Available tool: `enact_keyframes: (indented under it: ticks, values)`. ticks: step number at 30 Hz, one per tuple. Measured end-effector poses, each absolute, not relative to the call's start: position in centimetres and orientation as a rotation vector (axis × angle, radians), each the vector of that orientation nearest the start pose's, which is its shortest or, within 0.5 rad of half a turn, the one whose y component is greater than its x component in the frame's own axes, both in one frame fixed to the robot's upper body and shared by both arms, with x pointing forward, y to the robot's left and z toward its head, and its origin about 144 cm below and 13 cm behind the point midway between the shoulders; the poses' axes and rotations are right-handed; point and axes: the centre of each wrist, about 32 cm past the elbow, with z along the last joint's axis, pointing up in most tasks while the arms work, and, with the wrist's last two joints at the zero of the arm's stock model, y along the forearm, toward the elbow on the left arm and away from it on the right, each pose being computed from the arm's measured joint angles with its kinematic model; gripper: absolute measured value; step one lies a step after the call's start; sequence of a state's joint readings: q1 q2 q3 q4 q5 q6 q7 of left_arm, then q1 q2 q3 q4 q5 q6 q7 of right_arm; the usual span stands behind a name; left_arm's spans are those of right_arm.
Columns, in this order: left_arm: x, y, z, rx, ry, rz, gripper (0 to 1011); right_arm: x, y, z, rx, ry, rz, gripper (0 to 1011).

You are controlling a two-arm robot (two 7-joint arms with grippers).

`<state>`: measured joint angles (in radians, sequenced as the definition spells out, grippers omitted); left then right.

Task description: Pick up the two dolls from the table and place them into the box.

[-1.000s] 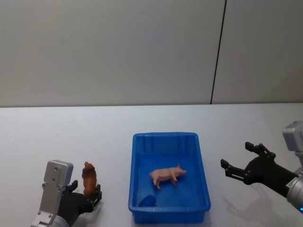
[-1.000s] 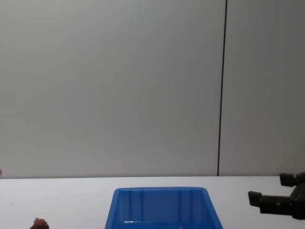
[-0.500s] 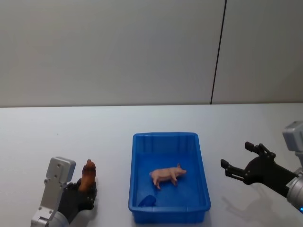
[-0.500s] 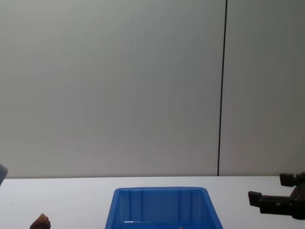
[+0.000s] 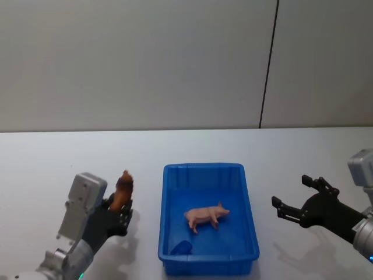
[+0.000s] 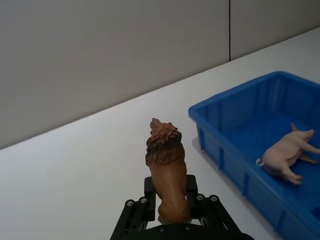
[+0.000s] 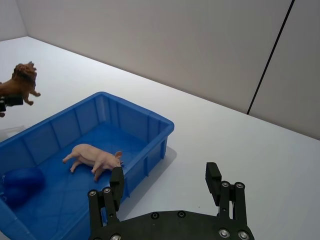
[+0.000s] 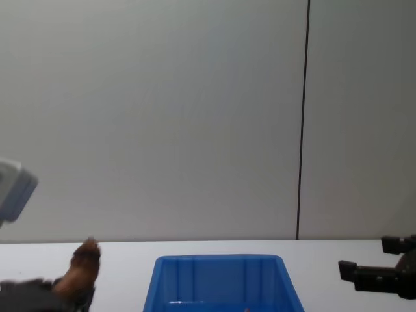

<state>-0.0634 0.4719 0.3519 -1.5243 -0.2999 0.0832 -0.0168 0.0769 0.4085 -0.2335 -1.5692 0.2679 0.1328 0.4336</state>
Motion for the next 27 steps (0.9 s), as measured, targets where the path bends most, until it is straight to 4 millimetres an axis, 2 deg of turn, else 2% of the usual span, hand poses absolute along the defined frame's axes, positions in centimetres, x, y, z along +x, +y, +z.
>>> enact_keyframes:
  ticks: [10,22,27]
  values:
    - [47.6,25.2,115.5,0.26,-0.121,1.12,361,47.3,-27.7,116.0,-0.217,0.027,-0.929,1001]
    - [49.5,22.5,116.3,0.219,-0.179,0.972,361,47.3,-27.7,116.0,-0.217,0.027,-0.929,1001]
    - [50.1,21.5,116.3,0.206,-0.188,0.926,485,47.3,-27.7,116.0,-0.217,0.027,-0.929,1001]
